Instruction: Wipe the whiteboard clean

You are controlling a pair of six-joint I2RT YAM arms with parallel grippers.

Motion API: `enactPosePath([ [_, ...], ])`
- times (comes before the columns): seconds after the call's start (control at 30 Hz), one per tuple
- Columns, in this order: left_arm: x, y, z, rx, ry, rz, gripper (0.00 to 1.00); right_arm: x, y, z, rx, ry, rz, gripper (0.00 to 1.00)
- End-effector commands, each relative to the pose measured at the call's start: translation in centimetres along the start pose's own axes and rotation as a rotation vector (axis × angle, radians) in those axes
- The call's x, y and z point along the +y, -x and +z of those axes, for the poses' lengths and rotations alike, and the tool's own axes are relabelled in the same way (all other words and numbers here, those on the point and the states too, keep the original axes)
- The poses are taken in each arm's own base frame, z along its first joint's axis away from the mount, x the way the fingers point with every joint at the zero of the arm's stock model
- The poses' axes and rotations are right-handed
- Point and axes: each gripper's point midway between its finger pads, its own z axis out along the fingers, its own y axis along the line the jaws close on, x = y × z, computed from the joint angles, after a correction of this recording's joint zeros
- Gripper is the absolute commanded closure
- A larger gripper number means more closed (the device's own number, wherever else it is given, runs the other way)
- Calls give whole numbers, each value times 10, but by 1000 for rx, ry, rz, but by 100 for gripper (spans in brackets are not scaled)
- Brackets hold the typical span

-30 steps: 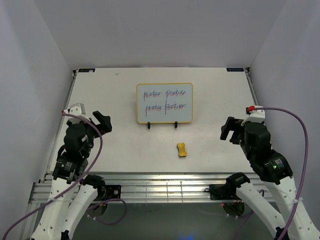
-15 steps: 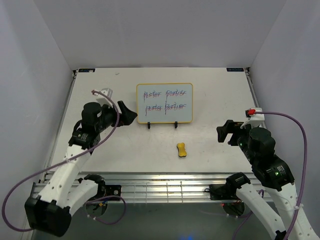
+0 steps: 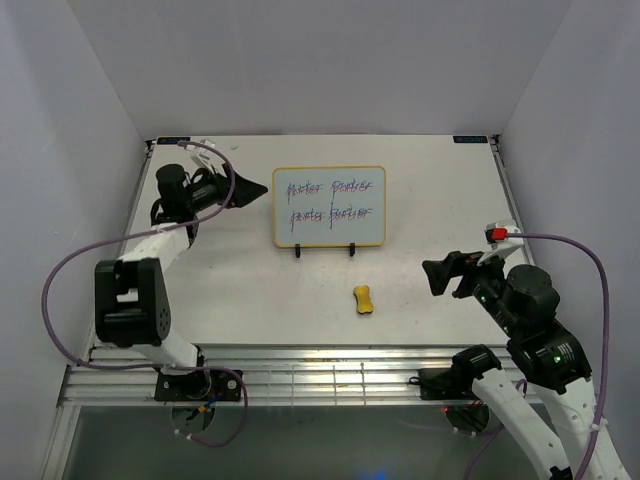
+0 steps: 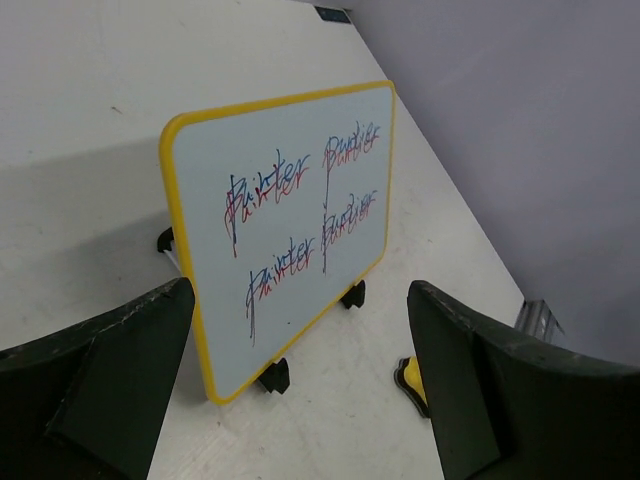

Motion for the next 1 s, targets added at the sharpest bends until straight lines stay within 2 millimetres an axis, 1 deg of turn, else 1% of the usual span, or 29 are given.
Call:
enactPosePath([
  [0.0, -12, -6, 15, 69, -238, 97, 2, 15, -1, 7, 21, 89, -47, 10],
  [0.03, -5, -8, 19, 78, -237, 90, 2, 22, -4, 6, 35, 132, -48, 10],
  [0.07, 11, -18, 26, 98, -226, 55, 2, 24, -4, 6, 37, 144, -48, 10],
  [0.13, 24, -27, 32, 121, -223, 17, 2, 27, -6, 6, 44, 161, -50, 10],
  [0.17, 35, -37, 37, 146, -228, -17, 2, 27, -6, 6, 46, 163, -50, 10],
  [0.2, 39, -43, 40, 161, -239, -36, 2, 27, -6, 6, 44, 163, -49, 10],
  [0.3, 42, -55, 45, 190, -302, -61, 2, 28, -7, 6, 55, 172, -58, 10],
  [0.37, 39, -63, 47, 218, -342, -76, 2, 30, -10, 7, 66, 182, -57, 10],
  [0.43, 46, -68, 51, 230, -351, -93, 2, 33, -11, 9, 72, 198, -57, 9],
  [0.47, 35, -79, 59, 264, -392, -96, 2, 34, -12, 10, 78, 203, -57, 9],
  [0.5, 33, -79, 63, 268, -404, -97, 4, 34, -12, 10, 79, 206, -57, 8],
  [0.53, 37, -86, 65, 280, -407, -117, 4, 35, -12, 11, 84, 208, -55, 8],
  [0.57, 37, -88, 67, 286, -418, -122, 5, 35, -10, 11, 78, 208, -52, 8],
  [0.6, 35, -89, 69, 287, -442, -109, 8, 36, -10, 11, 78, 208, -46, 7],
  [0.63, 37, -92, 71, 298, -446, -142, 11, 37, -9, 11, 75, 211, -40, 7],
  [0.67, 36, -94, 72, 303, -458, -150, 15, 38, -7, 10, 70, 215, -37, 6],
  [0.7, 34, -90, 72, 282, -478, -114, 17, 39, -6, 10, 71, 220, -37, 6],
  [0.73, 35, -94, 72, 291, -478, -160, 26, 40, -6, 9, 72, 228, -34, 5],
  [0.77, 33, -93, 72, 288, -487, -165, 32, 41, -6, 9, 71, 231, -33, 5],
  [0.8, 31, -90, 71, 264, -510, -124, 35, 41, -6, 8, 72, 231, -33, 5],
  [0.83, 34, -94, 72, 280, -509, -181, 41, 40, -7, 8, 74, 229, -32, 4],
  [0.87, 34, -95, 72, 281, -515, -192, 44, 40, -7, 8, 75, 230, -33, 4],
  [0.9, 35, -96, 73, 280, -521, -199, 45, 40, -8, 8, 80, 229, -34, 4],
  [0.93, 33, -94, 73, 264, -539, -167, 45, 40, -8, 7, 80, 229, -33, 4],
  [0.97, 33, -93, 72, 267, -539, -193, 46, 39, -9, 7, 83, 227, -36, 4],
])
